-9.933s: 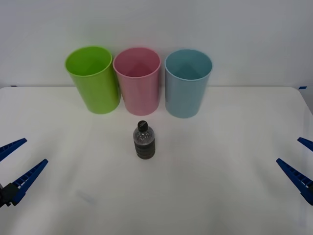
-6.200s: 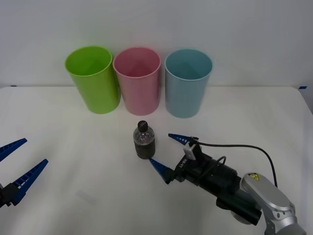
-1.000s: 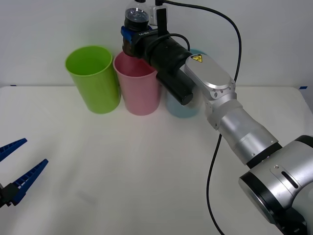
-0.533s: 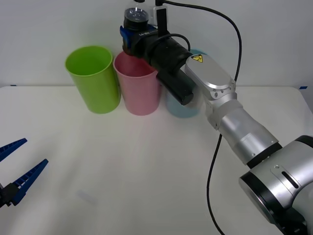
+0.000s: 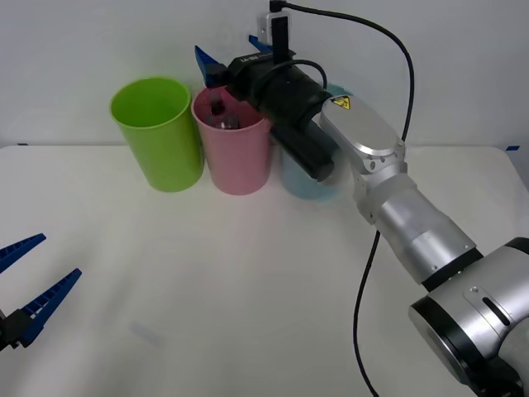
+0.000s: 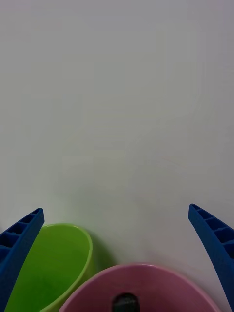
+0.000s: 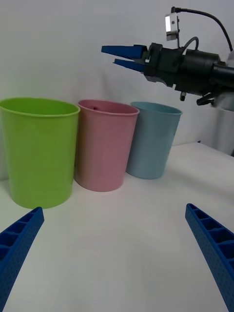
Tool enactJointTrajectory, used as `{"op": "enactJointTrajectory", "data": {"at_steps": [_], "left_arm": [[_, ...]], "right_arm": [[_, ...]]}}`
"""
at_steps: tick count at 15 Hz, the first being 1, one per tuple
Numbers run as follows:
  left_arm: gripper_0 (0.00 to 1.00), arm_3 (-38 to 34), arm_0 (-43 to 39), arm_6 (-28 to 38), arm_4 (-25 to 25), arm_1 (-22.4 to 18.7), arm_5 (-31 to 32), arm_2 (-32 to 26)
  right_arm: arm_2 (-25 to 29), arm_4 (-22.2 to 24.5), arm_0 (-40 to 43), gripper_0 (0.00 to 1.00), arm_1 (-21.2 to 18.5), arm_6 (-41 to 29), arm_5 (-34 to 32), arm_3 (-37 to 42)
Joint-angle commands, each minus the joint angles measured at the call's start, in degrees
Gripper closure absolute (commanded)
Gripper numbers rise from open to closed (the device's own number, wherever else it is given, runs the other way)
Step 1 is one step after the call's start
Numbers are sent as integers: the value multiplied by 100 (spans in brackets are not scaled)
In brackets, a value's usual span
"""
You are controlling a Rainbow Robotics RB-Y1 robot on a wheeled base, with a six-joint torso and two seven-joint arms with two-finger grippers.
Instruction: Grasp the object on the table and drop it into the matching bin: aluminum can to the light blue bin, PET bottle to the pink bin.
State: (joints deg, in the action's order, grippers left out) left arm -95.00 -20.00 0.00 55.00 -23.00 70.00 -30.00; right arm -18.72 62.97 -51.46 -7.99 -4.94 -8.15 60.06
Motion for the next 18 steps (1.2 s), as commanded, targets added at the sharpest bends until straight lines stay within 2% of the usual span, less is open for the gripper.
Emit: {"op": "enactJointTrajectory", "data": {"at_steps": [1, 7, 11, 14, 18], "left_arm": [[0, 0, 0, 0, 0, 0, 0, 0], [0, 0, 0, 0, 0, 0, 0, 0], [0, 0, 0, 0, 0, 0, 0, 0], [0, 0, 0, 0, 0, 0, 0, 0], [0, 0, 0, 0, 0, 0, 0, 0]], "right_arm": [[-150, 40, 619, 0, -326, -42, -2, 902], [-299, 31, 2201, 0, -1328, -121, -187, 2976], [-203, -224, 3353, 0, -2136, -95, -415, 4206], [316, -408, 4355, 0, -2585, -16, -1083, 4857], [1265, -452, 5357, 0, -2593, 151, -2322, 4918]]}}
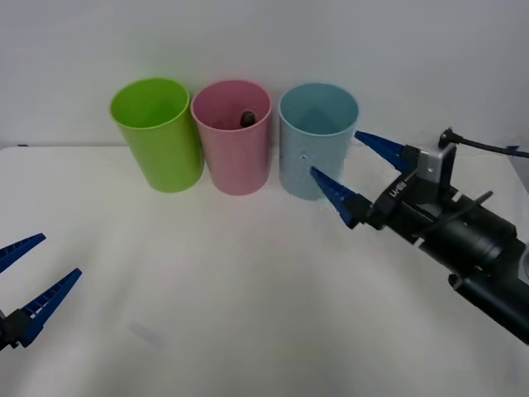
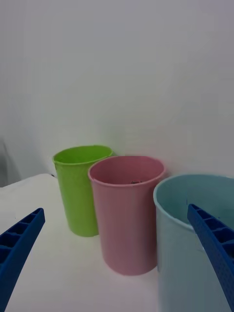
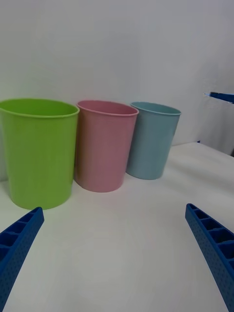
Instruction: Grasp the object on the table and drop it into the matching bin: aluminum can to the light blue bin, PET bottle to the pink bin.
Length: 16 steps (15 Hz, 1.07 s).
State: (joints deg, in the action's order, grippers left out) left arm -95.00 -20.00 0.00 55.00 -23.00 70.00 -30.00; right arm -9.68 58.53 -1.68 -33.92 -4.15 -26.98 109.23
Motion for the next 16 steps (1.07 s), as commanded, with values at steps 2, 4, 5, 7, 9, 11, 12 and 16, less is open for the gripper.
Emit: {"op": "enactJointTrajectory", "data": {"at_steps": [2, 4, 5, 7, 9, 11, 12, 16], "left_arm": [[0, 0, 0, 0, 0, 0, 0, 0], [0, 0, 0, 0, 0, 0, 0, 0], [0, 0, 0, 0, 0, 0, 0, 0], [0, 0, 0, 0, 0, 0, 0, 0], [0, 0, 0, 0, 0, 0, 0, 0], [0, 0, 0, 0, 0, 0, 0, 0], [0, 0, 0, 0, 0, 0, 0, 0], [0, 0, 0, 0, 0, 0, 0, 0]], "right_arm": [[775, -8, 845, 0, 44, 213, -835, -7], [1144, -8, 1258, 0, 97, 362, -1186, -7], [1319, -8, 1434, 0, 149, 617, -1327, -16], [1601, -8, 1829, 0, 228, 1206, -1441, -25], [1812, -17, 2120, 0, 272, 1610, -1599, -34], [2146, -8, 2304, 0, 360, 1672, -2136, -227], [2295, -8, 2251, 0, 422, 1689, -2478, -438], [2734, -8, 2032, 0, 448, 1742, -3647, -1290]]}}
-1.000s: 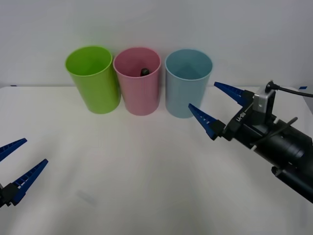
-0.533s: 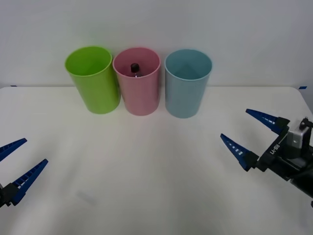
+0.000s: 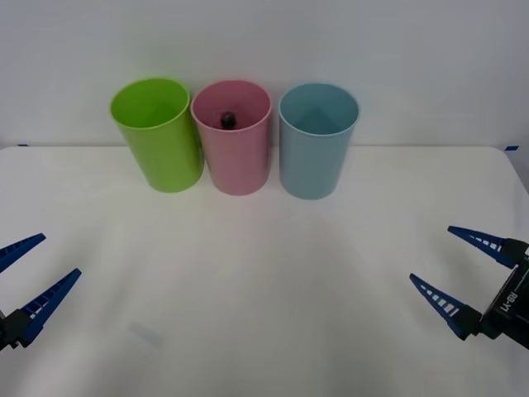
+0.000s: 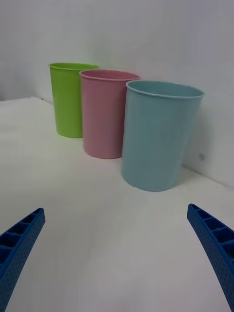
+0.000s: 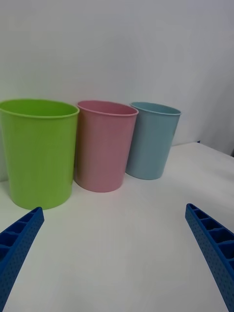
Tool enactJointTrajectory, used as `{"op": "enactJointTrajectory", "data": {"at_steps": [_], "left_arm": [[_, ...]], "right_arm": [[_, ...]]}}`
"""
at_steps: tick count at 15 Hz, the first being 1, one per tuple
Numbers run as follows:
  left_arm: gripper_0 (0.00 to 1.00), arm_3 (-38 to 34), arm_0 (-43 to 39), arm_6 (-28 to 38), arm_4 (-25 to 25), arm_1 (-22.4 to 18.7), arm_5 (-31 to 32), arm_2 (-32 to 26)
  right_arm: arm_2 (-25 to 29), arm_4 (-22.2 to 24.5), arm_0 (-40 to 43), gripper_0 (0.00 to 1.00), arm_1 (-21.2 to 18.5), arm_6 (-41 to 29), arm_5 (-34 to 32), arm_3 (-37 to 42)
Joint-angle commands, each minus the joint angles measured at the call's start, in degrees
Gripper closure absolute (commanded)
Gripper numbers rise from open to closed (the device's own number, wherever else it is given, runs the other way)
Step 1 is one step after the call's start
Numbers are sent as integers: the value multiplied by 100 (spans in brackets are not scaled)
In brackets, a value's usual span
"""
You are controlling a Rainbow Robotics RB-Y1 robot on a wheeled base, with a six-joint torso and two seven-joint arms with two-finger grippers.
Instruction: Grasp the object on the table and drop it into the matching bin: aluminum can to the light blue bin, PET bottle to the pink bin.
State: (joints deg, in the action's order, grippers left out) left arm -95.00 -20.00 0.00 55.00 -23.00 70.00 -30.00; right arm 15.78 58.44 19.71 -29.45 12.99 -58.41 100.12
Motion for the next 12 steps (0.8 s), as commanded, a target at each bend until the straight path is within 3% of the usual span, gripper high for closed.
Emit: {"op": "enactJointTrajectory", "data": {"at_steps": [1, 5, 12], "left_arm": [[0, 0, 0, 0, 0, 0, 0, 0], [0, 0, 0, 0, 0, 0, 0, 0], [0, 0, 0, 0, 0, 0, 0, 0]], "right_arm": [[286, 1, -169, 0, 1, 37, -707, -546], [488, 1, -117, 0, -16, 20, -1076, -766], [593, 9, 33, 0, -8, -16, -1120, -766]]}}
